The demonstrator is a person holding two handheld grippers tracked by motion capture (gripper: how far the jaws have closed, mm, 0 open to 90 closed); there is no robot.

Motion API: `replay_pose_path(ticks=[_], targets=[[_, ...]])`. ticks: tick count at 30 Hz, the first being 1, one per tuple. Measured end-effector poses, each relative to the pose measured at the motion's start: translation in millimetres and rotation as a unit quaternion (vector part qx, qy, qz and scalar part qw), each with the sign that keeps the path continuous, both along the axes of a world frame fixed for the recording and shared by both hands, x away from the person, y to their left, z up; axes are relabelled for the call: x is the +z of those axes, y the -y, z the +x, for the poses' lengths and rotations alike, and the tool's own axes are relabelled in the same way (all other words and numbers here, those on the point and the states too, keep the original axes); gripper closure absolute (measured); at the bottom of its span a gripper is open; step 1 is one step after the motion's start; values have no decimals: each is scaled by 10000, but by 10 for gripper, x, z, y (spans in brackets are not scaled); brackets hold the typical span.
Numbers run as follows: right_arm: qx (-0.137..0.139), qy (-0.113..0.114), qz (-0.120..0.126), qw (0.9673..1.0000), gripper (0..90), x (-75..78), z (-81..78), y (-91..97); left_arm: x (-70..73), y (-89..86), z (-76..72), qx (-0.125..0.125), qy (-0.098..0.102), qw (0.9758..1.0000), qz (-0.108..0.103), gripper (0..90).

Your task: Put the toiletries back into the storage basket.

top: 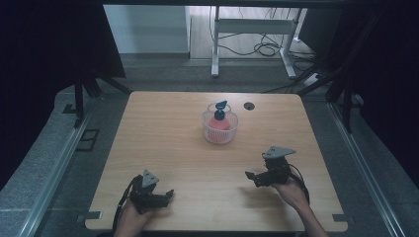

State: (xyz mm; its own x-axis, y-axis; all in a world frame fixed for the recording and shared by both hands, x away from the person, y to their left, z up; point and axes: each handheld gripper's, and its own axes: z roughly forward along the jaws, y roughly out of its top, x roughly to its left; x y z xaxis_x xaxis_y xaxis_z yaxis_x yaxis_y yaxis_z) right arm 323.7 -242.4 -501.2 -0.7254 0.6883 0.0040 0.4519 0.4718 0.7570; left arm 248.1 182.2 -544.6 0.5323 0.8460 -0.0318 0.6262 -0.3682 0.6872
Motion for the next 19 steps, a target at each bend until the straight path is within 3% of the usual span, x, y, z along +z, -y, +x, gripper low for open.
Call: replay_pose_path(ticks=[12,19], targets=[[-8,-232,-217,9995,13,-358,-120,79,1,0,0,0,0,10000,1,104],[-38,-244,-282,9993,17,-423,-138,83,0,1,-1,-1,-5,10000,2,104]])
